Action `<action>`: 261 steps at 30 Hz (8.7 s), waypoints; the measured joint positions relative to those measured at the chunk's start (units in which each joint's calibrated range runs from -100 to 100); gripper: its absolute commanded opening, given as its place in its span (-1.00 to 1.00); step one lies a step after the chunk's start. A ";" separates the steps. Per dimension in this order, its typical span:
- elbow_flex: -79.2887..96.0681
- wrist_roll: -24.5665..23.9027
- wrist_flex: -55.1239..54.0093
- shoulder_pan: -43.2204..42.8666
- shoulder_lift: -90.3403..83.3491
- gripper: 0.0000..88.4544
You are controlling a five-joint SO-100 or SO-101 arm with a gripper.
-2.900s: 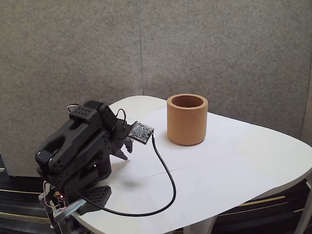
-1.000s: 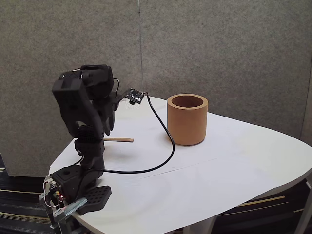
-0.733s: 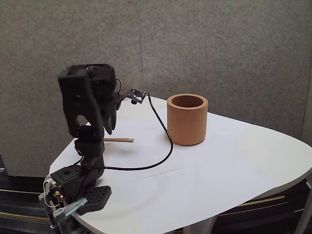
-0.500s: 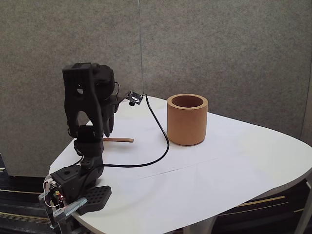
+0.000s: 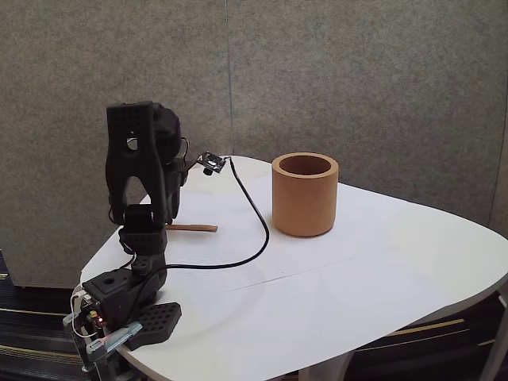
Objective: Grab the pen and put it in the pen holder.
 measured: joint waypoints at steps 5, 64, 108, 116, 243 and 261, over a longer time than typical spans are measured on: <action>-0.18 0.00 0.00 0.00 0.93 -0.77; -0.54 -1.12 -0.42 -0.51 6.01 -0.01; -3.52 -1.12 7.80 -0.44 6.44 -0.01; -3.52 -1.07 9.66 -0.44 6.44 -0.01; -38.63 51.38 -15.68 35.84 -4.83 -0.99; -2.98 53.09 -46.19 35.92 -12.79 -0.99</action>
